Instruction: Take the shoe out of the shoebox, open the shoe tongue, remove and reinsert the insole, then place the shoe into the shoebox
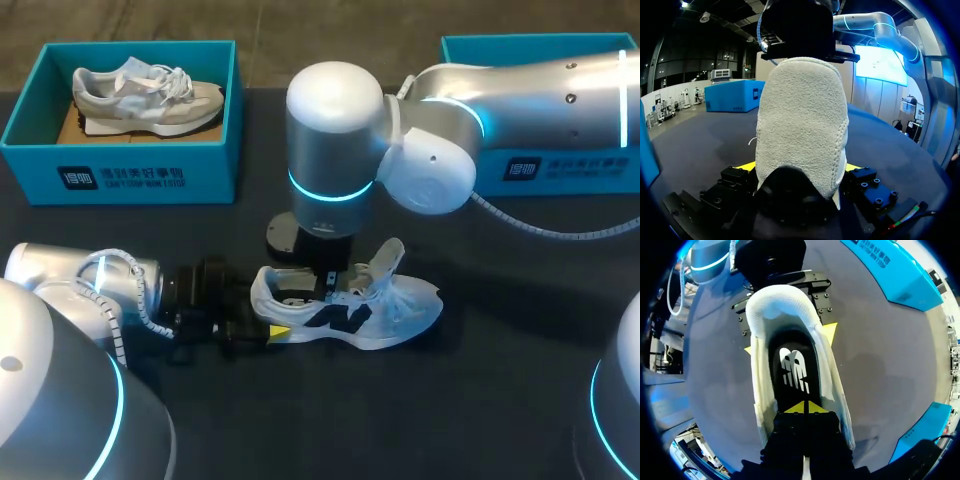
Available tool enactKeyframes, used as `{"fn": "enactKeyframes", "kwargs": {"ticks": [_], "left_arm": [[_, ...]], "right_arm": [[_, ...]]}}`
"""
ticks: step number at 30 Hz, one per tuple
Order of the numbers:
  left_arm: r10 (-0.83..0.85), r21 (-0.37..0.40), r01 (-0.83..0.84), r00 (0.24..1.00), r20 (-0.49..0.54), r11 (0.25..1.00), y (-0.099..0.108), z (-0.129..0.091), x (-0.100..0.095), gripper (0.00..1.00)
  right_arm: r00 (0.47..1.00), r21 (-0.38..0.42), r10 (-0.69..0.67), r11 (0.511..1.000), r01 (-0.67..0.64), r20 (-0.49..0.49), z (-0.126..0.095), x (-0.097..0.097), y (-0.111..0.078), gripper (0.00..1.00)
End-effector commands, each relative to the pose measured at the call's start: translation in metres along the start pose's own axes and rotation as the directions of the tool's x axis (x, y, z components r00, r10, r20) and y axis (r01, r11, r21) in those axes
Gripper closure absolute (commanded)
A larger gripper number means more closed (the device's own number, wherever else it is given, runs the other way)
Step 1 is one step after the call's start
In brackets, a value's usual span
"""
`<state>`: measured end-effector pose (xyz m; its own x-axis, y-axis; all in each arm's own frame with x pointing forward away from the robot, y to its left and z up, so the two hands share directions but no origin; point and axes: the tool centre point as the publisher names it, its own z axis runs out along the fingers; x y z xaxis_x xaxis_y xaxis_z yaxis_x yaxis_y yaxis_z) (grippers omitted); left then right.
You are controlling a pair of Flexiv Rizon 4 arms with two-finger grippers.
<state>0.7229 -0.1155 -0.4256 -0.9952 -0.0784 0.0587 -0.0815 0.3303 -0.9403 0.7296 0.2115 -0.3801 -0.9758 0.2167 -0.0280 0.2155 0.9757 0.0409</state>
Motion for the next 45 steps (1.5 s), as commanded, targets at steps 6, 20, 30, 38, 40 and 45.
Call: {"fn": "enactKeyframes", "kwargs": {"ticks": [6, 20, 30, 38, 40, 45], "left_arm": [[0.0, -0.004, 0.0, 1.0, 0.0, 1.0, 0.004, 0.001, -0.004, 1.0], [0.0, -0.004, 0.0, 1.0, 0.0, 1.0, 0.004, 0.001, -0.004, 1.0], [0.0, -0.004, 0.0, 1.0, 0.0, 1.0, 0.004, 0.001, -0.004, 1.0], [0.0, -0.004, 0.0, 1.0, 0.0, 1.0, 0.004, 0.001, -0.004, 1.0], [0.0, -0.004, 0.0, 1.0, 0.0, 1.0, 0.004, 0.001, -0.004, 1.0], [0.0, -0.004, 0.0, 1.0, 0.0, 1.0, 0.004, 0.001, -0.004, 1.0]], "right_arm": [[1.0, -0.015, 0.0, 1.0, 0.0, 0.012, 0.01, -0.004, 0.012, 0.55], [1.0, -0.008, -0.02, 1.0, 0.02, -0.016, 0.024, -0.015, 0.013, 0.42], [0.995, -0.01, -0.036, 0.999, 0.036, -0.091, 0.045, -0.01, 0.013, 0.51], [0.99, -0.012, -0.036, 0.999, 0.035, -0.138, 0.06, 0.0, 0.014, 0.58], [0.988, -0.009, -0.039, 0.999, 0.038, -0.148, 0.064, 0.004, 0.015, 0.58], [0.984, -0.006, -0.032, 0.999, 0.031, -0.173, 0.072, 0.015, 0.013, 0.65]]}}
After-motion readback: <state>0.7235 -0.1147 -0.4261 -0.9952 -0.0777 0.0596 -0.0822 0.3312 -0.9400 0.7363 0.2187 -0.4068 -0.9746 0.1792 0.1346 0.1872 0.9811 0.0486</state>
